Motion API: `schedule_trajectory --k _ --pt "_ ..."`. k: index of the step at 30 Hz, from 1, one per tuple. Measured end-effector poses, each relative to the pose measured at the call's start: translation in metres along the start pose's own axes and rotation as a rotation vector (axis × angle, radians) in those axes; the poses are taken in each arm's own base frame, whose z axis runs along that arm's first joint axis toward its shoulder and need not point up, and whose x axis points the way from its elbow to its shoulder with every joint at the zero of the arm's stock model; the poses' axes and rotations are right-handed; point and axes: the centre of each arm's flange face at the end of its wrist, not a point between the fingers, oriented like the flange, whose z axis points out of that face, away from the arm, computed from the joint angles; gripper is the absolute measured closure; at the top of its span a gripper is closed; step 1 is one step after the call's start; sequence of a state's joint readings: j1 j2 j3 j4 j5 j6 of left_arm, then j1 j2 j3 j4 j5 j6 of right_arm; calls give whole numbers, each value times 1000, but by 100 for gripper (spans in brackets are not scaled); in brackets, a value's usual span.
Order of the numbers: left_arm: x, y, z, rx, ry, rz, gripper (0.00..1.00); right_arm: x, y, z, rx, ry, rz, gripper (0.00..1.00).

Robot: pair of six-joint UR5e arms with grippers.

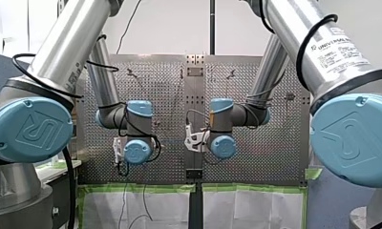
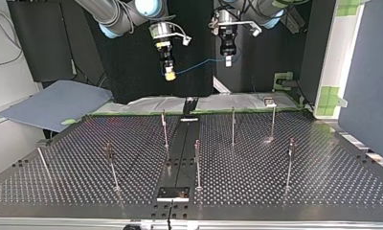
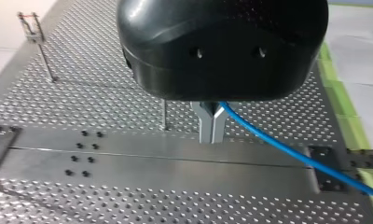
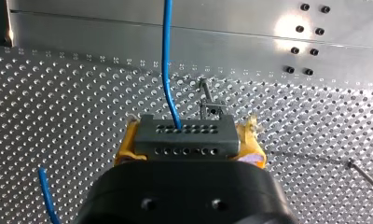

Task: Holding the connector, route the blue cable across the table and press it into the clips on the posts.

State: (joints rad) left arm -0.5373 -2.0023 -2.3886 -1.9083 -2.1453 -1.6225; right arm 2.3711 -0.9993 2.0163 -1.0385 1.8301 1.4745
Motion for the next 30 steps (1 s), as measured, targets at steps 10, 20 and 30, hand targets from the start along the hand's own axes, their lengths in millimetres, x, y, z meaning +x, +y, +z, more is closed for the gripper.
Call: schedule_trajectory --k 10,20,30 --pt "4 3 -1 -3 27 19 100 -31 -15 -8 39 -83 -23 100" --pt "4 3 -1 -3 28 19 100 -40 -15 -10 42 -100 -28 100" --pt "4 3 -1 -3 28 19 100 -40 -15 -10 42 -100 -28 100"
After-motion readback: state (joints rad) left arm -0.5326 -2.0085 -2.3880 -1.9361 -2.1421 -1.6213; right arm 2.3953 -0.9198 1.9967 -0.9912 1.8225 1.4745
